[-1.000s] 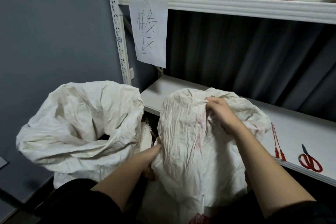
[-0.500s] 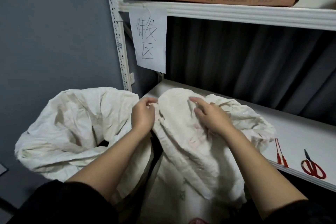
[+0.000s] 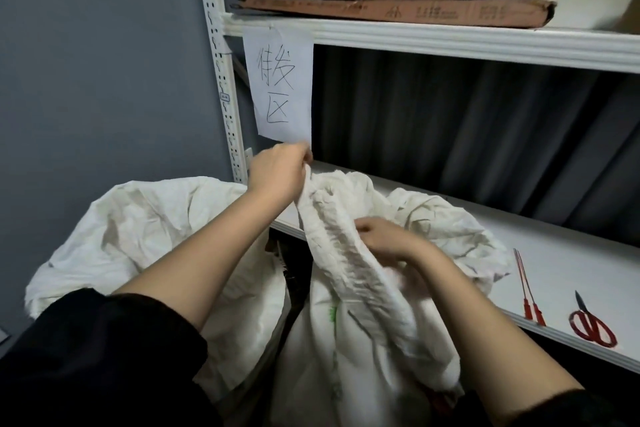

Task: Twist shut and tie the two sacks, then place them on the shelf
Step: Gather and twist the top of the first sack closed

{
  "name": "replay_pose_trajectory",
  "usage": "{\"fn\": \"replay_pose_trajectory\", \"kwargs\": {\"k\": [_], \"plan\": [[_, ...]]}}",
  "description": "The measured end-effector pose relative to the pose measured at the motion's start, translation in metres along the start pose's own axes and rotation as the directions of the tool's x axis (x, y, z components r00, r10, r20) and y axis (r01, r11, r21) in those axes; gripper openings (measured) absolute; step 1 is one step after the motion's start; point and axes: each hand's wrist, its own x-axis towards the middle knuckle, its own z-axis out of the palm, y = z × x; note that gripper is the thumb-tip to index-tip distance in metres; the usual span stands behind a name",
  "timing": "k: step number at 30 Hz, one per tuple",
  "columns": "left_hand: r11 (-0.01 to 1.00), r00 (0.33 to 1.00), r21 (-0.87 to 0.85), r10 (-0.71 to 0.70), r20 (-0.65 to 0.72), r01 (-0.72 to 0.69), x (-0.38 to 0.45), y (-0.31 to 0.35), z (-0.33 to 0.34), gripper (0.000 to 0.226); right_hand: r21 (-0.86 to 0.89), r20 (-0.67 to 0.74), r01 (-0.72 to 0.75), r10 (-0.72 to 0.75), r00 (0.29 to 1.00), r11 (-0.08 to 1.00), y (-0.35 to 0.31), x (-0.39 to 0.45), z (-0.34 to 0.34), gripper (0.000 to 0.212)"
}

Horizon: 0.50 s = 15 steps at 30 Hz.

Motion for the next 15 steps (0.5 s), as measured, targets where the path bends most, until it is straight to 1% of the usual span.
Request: {"fn": "replay_pose_trajectory", "kwargs": {"k": [1, 2, 3, 4, 5, 6, 7, 8, 9, 10, 11, 12, 13, 14, 15], "plan": [[0.999, 0.999, 0.050, -0.013, 0.039, 0.011, 0.002, -0.003, -0.002, 0.032, -0.007, -0.150, -0.016, 0.015, 0.989, 1.000, -0.002, -0.001, -0.005, 0.022], [0.998, 0.994, 0.012, -0.057, 0.091, 0.056, 0.005, -0.003, -0.005, 0.031, -0.009, -0.330, -0.020, 0.016, 0.944, 1.000, -0.006, -0.003, -0.009, 0.024], [0.982, 0.981, -0.129, -0.118, 0.152, 0.138, 0.008, -0.001, -0.008, 0.026, -0.028, -0.508, 0.007, -0.020, 0.861, 1.000, -0.013, -0.008, -0.009, 0.024], [0.901, 0.955, -0.349, -0.184, 0.233, 0.259, 0.011, 0.003, -0.010, 0.021, -0.079, -0.645, 0.056, -0.094, 0.758, 0.995, -0.021, -0.013, -0.004, 0.024], [0.729, 0.910, -0.556, -0.242, 0.335, 0.399, 0.014, 0.010, -0.013, 0.017, -0.166, -0.724, 0.102, -0.191, 0.663, 0.981, -0.031, -0.019, 0.001, 0.026], [0.512, 0.864, -0.696, -0.272, 0.424, 0.503, 0.016, 0.017, -0.017, 0.014, -0.260, -0.747, 0.123, -0.281, 0.603, 0.958, -0.039, -0.022, 0.009, 0.034], [0.328, 0.830, -0.764, -0.283, 0.481, 0.555, 0.017, 0.022, -0.021, 0.015, -0.350, -0.737, 0.108, -0.345, 0.580, 0.930, -0.045, -0.023, 0.017, 0.048], [0.185, 0.806, -0.796, -0.285, 0.518, 0.577, 0.017, 0.027, -0.025, 0.018, -0.443, -0.718, 0.042, -0.382, 0.582, 0.895, -0.047, -0.019, 0.023, 0.066], [0.058, 0.789, -0.810, -0.276, 0.548, 0.583, 0.018, 0.030, -0.027, 0.022, -0.530, -0.702, -0.062, -0.396, 0.592, 0.846, -0.044, -0.014, 0.027, 0.082], [-0.058, 0.778, -0.811, -0.249, 0.576, 0.582, 0.018, 0.033, -0.029, 0.024, -0.573, -0.701, -0.161, -0.378, 0.605, 0.804, -0.039, -0.008, 0.030, 0.091], [-0.149, 0.770, -0.801, -0.218, 0.599, 0.580, 0.015, 0.036, -0.032, 0.026, -0.586, -0.709, -0.223, -0.360, 0.607, 0.779, -0.033, -0.004, 0.030, 0.091], [-0.197, 0.771, -0.793, -0.191, 0.607, 0.576, 0.012, 0.039, -0.033, 0.026, -0.583, -0.721, -0.252, -0.348, 0.599, 0.772, -0.028, 0.000, 0.028, 0.081], [-0.196, 0.783, -0.801, -0.177, 0.597, 0.566, 0.010, 0.040, -0.033, 0.025, -0.572, -0.733, -0.244, -0.354, 0.581, 0.783, -0.026, 0.002, 0.023, 0.065], [-0.158, 0.799, -0.821, -0.189, 0.570, 0.548, 0.008, 0.040, -0.031, 0.023, -0.548, -0.742, -0.204, -0.359, 0.565, 0.812, -0.023, 0.004, 0.017, 0.047], [-0.098, 0.817, -0.846, -0.225, 0.532, 0.524, 0.008, 0.039, -0.028, 0.021, -0.505, -0.747, -0.130, -0.357, 0.561, 0.853, -0.022, 0.004, 0.009, 0.033]]}}
